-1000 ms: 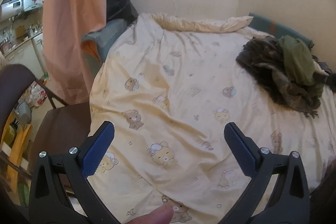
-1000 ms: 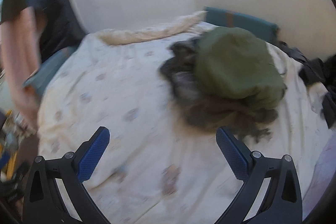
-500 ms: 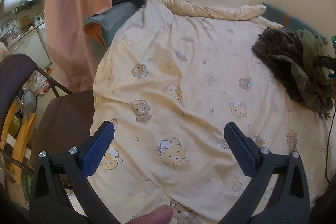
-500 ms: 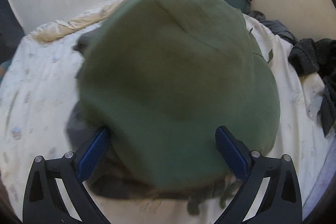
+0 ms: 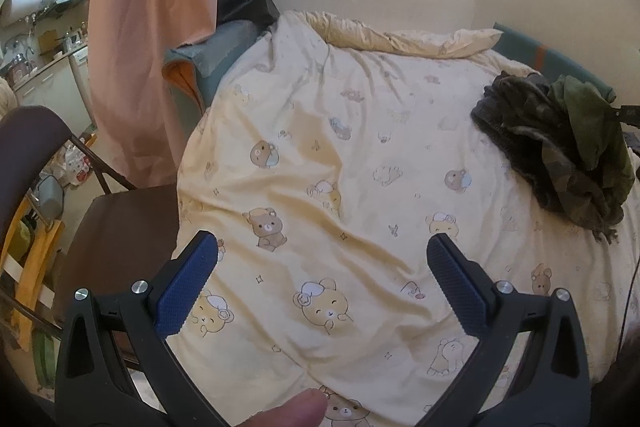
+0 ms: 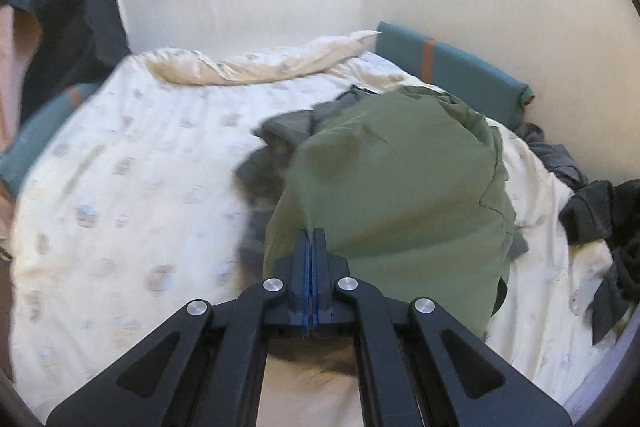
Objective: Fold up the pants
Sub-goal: 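Reach the right tool into the pile and grasp the olive-green pants, then pull the green pants out of the pile with the right tool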
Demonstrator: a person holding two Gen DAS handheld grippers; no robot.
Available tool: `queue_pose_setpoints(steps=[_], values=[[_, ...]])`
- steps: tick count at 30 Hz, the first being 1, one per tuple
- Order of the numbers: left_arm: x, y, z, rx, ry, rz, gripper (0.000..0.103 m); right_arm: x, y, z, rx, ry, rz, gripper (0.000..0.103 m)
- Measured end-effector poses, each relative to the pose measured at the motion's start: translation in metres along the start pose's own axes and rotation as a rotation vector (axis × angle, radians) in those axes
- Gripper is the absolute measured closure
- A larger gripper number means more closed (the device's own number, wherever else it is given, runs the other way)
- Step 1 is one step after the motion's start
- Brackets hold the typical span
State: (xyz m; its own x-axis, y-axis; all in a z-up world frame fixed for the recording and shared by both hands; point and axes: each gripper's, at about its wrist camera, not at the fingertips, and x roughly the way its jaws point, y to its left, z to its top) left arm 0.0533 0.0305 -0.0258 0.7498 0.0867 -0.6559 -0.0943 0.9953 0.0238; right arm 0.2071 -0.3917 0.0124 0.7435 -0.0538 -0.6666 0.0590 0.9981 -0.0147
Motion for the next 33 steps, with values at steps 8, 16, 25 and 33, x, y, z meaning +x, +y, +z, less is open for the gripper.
queue_pose_setpoints(steps=[8, 16, 25, 33], values=[[-0.018, 0.008, 0.005, -0.018, -0.036, -0.005, 0.000, -0.101, 0.070, -0.026, -0.124, -0.074, 0.318, 0.103], [-0.026, 0.038, 0.013, -0.087, -0.056, 0.061, 0.000, -0.190, 0.201, -0.106, -0.219, 0.058, 0.862, 0.103], [-0.021, 0.071, 0.011, -0.184, -0.002, 0.101, 0.000, -0.129, 0.215, -0.206, -0.136, 0.465, 0.888, 0.097], [-0.014, 0.048, 0.008, -0.131, 0.021, 0.094, 0.000, -0.099, 0.163, -0.174, -0.011, 0.457, 0.660, 0.015]])
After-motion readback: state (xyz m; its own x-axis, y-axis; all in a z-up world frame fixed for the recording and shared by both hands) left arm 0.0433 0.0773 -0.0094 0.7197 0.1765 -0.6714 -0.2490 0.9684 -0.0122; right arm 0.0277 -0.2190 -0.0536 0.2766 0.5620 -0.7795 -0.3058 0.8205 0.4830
